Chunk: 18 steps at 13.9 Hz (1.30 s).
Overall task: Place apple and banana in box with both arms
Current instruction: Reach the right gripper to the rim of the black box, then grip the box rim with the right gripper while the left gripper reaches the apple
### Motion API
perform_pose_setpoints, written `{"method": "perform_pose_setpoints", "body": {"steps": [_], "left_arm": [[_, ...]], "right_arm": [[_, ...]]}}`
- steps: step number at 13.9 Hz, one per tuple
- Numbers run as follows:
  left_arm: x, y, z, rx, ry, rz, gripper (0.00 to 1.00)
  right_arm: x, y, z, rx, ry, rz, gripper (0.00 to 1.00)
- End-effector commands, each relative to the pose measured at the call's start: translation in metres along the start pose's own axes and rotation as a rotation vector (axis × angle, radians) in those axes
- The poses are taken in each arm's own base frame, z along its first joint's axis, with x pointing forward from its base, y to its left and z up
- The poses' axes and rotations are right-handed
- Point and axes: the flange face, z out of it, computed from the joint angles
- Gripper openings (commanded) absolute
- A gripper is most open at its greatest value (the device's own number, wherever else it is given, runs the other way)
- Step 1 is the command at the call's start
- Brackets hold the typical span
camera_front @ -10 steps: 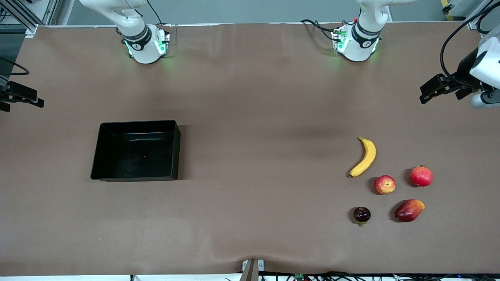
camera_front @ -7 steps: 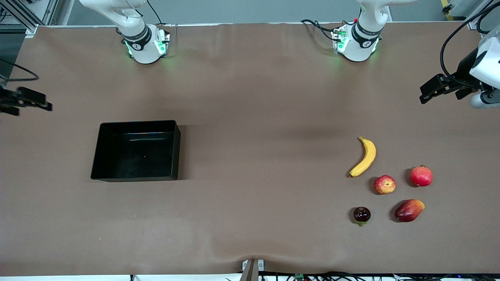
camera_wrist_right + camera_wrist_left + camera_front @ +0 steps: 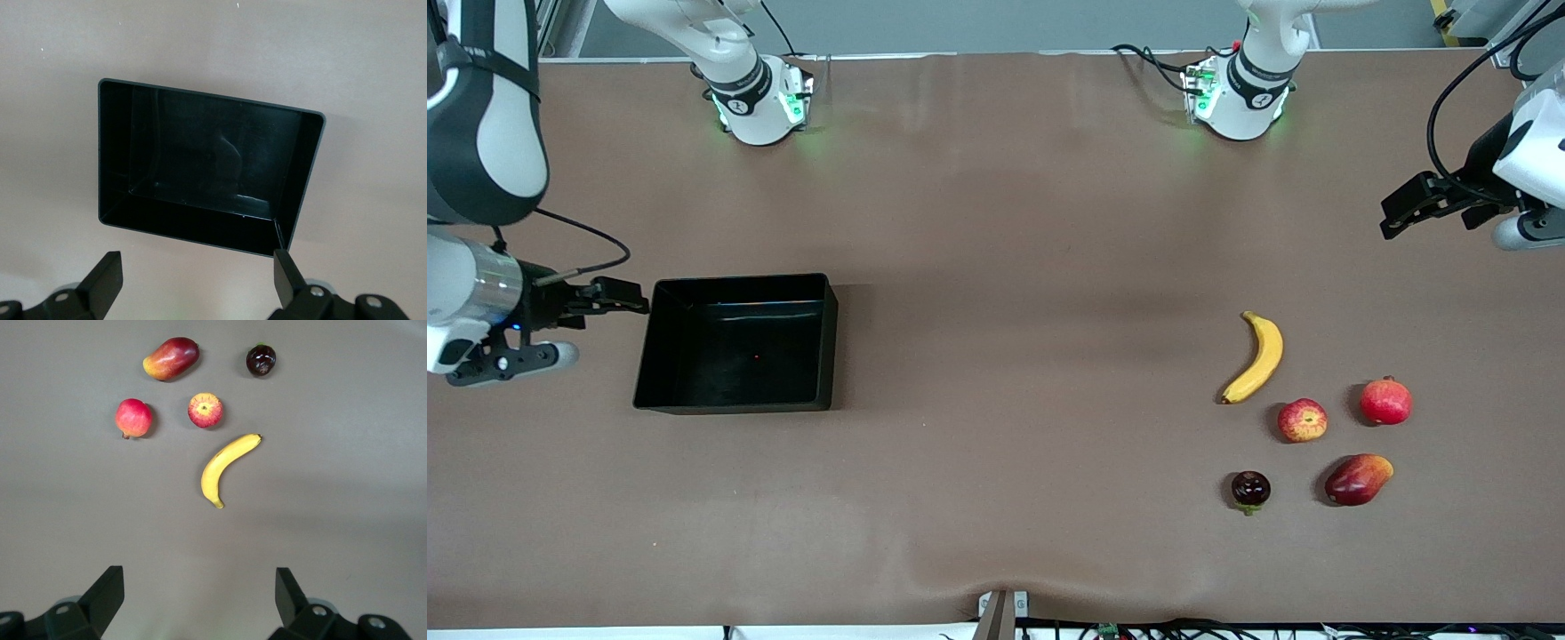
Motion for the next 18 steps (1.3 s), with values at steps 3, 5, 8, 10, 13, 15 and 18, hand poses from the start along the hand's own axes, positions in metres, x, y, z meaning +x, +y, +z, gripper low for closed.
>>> {"method": "perform_pose_setpoints", "body": {"steps": [3,5,8,10,13,15,18], "left_arm": [[0.015,0.007,0.026,-0.001,-0.041,-0.001,1.00],[0.017,0.015,0.049,-0.003,-0.042,0.012,1.00],[0.019,0.024,0.079,-0.002,-0.036,0.024,1.00],[0.019,0.026,0.104,-0.003,-0.033,0.027,1.00],[0.020,0.027,0.134,-0.006,-0.015,0.031,1.00],[0.018,0.032,0.156,-0.010,-0.005,0.039,1.00],[0.017,0.034,0.183,-0.012,-0.005,0.055,1.00]], "right_arm": [[0.019,-0.023,0.034,0.054,-0.046,-0.017,1.00],[0.031,-0.037,0.065,0.098,-0.078,-0.028,1.00],[0.047,-0.060,0.106,0.085,-0.097,-0.054,1.00],[0.058,-0.077,0.134,0.075,-0.127,-0.076,1.00],[0.071,-0.100,0.178,0.136,-0.168,-0.061,1.00],[0.077,-0.118,0.202,0.142,-0.190,-0.070,1.00],[0.082,-0.127,0.225,0.128,-0.198,-0.078,1.00]]}}
